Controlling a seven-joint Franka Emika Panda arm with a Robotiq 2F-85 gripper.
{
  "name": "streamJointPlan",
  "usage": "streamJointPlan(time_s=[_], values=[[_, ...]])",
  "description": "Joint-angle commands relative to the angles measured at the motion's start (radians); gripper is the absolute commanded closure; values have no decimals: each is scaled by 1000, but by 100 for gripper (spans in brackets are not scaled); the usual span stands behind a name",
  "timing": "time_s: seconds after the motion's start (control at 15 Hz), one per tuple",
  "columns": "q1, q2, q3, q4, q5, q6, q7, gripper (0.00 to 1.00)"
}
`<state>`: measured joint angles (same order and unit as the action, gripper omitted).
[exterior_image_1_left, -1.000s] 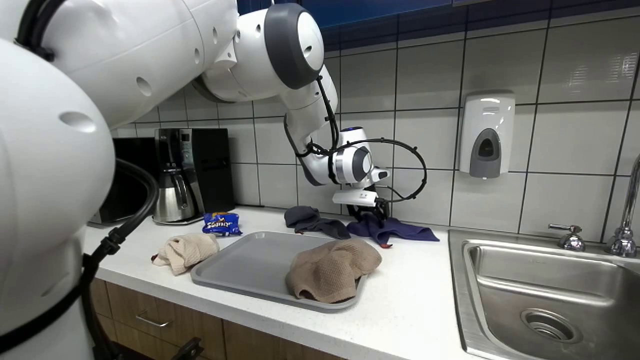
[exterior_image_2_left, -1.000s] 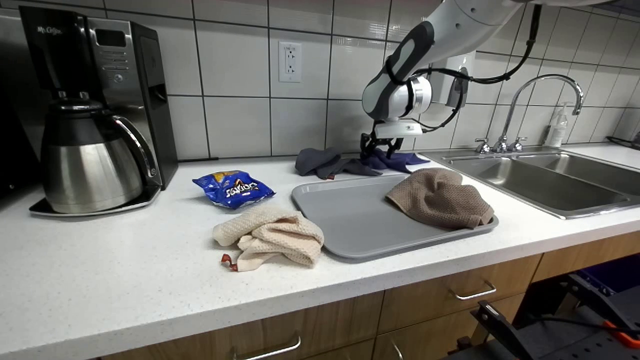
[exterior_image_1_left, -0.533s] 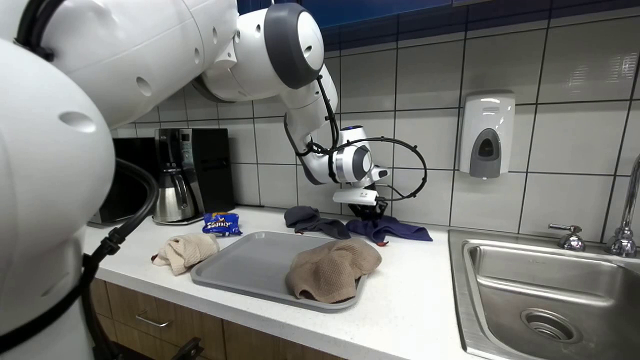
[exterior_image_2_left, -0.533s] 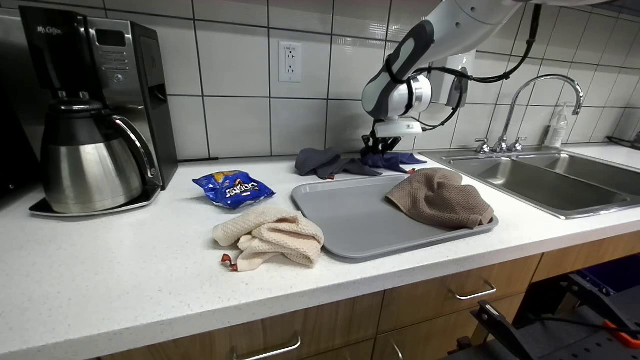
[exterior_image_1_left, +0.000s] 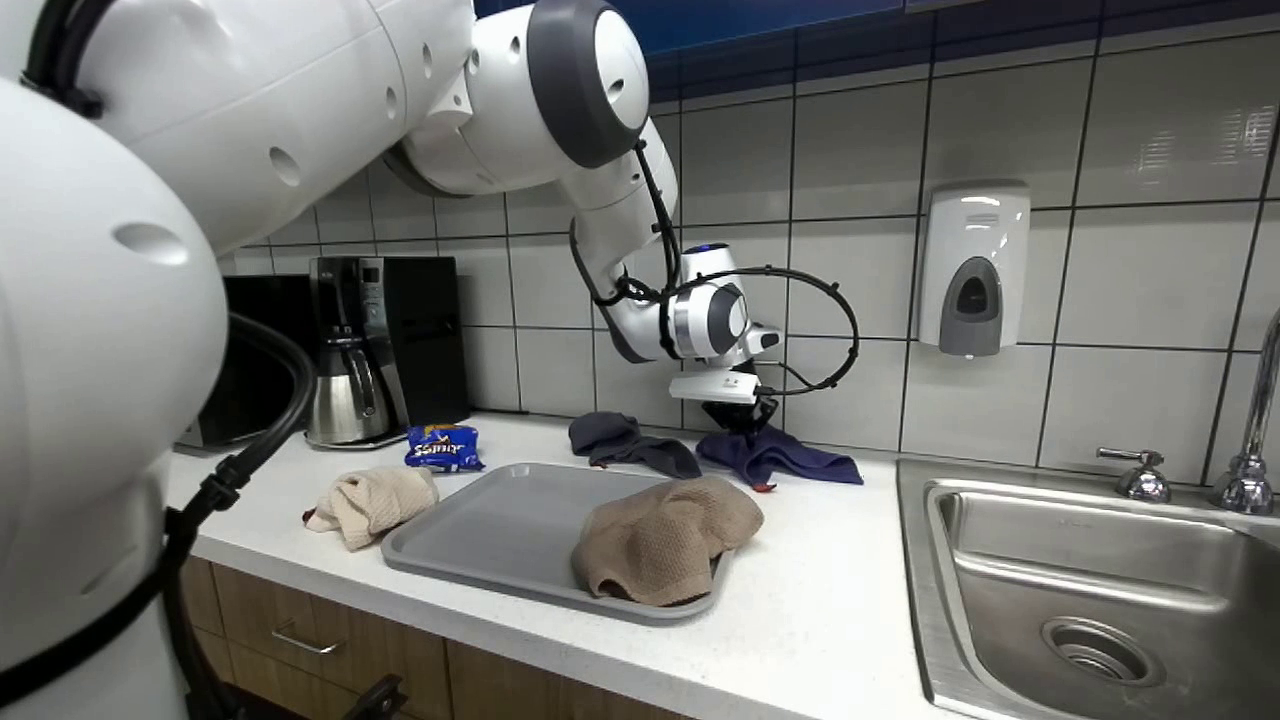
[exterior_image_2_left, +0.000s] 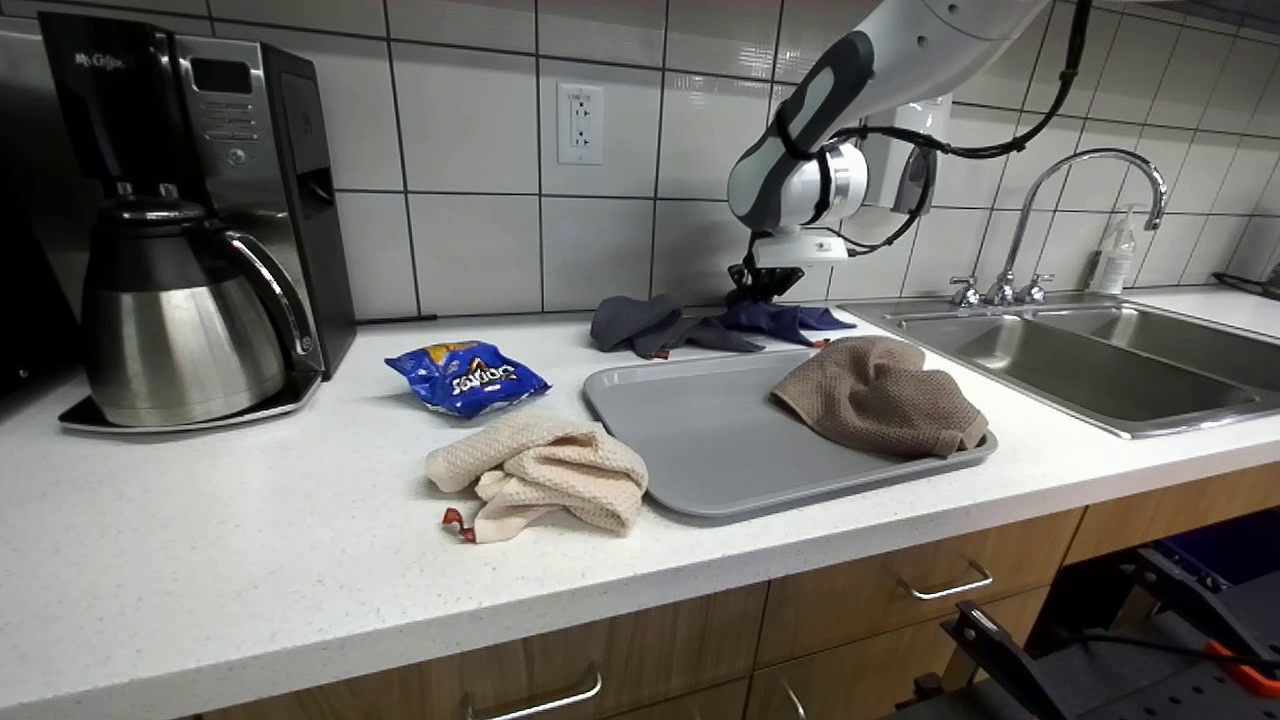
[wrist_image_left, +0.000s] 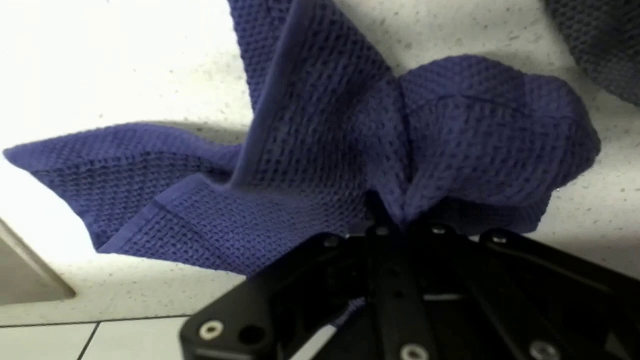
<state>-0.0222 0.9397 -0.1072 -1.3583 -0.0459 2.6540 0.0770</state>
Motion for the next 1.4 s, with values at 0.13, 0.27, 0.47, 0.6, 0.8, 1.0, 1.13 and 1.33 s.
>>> streamJointPlan(time_s=[0.13, 0.27, 0.47, 0.6, 0.8, 1.0, 1.13, 1.33], values=[[-30, -107, 18, -129, 1, 45, -45, 98], [-33, -139, 18, -173, 0, 66, -51, 98], [-34, -189, 18, -245, -1, 111, -59, 98], [-30, -224, 14, -293, -4, 138, -56, 98], [-24, -281, 7, -374, -9, 187, -54, 98], [-20, -331, 3, -449, -13, 236, -59, 98], [-19, -368, 3, -503, -14, 263, -65, 98], [-13, -423, 0, -581, -20, 294, -74, 98]])
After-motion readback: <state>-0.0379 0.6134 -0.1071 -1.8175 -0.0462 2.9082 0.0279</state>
